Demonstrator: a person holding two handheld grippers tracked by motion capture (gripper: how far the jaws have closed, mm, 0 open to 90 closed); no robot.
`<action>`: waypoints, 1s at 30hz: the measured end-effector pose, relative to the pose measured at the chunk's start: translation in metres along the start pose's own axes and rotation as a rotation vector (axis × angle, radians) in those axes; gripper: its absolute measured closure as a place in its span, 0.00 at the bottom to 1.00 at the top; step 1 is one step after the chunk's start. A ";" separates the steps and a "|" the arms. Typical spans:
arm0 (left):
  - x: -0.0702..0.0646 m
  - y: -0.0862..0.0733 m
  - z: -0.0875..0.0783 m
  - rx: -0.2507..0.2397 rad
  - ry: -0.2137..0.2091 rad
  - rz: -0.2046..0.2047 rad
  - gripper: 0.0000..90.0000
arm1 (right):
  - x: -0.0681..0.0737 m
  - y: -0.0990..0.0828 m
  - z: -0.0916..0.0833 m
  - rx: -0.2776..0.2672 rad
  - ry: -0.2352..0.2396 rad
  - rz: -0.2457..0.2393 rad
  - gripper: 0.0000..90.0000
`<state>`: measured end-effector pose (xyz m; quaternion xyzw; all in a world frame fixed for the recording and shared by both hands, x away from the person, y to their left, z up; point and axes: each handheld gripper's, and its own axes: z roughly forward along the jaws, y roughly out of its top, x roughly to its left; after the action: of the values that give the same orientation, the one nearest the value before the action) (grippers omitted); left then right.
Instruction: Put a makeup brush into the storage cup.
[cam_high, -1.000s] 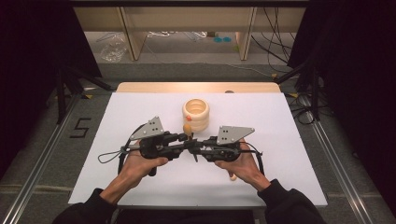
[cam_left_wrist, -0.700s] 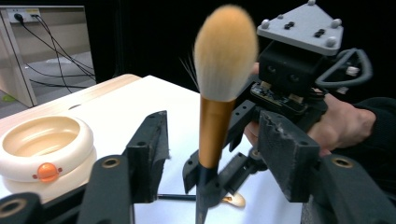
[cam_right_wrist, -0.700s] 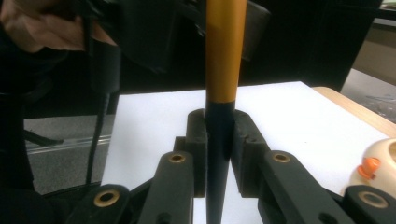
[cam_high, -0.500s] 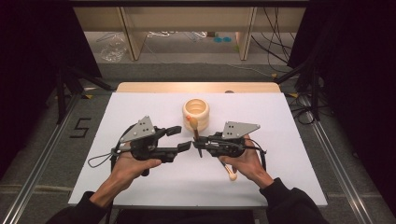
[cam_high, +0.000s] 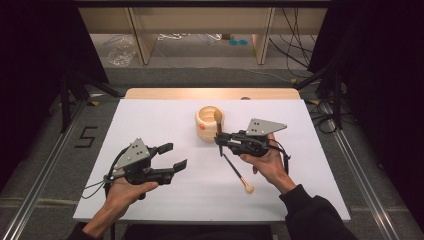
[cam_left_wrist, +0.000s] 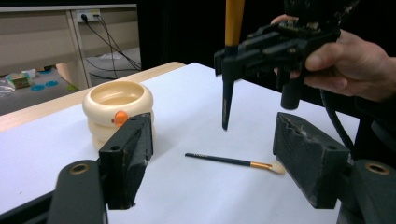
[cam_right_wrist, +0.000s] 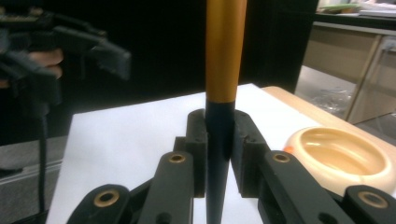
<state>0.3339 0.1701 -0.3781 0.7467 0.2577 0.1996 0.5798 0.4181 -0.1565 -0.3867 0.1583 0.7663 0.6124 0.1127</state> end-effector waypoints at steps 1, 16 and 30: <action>-0.001 -0.004 -0.002 0.002 0.008 -0.010 0.31 | -0.002 0.001 0.000 -0.007 -0.008 0.002 0.88; -0.011 -0.032 -0.013 0.012 0.070 -0.069 0.27 | -0.022 0.014 0.004 -0.023 -0.070 0.043 0.88; -0.007 -0.043 -0.015 0.030 0.103 -0.060 0.26 | -0.040 0.028 0.011 -0.047 -0.125 0.041 0.88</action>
<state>0.3126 0.1857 -0.4163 0.7359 0.3126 0.2164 0.5603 0.4618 -0.1563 -0.3628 0.2093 0.7396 0.6214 0.1517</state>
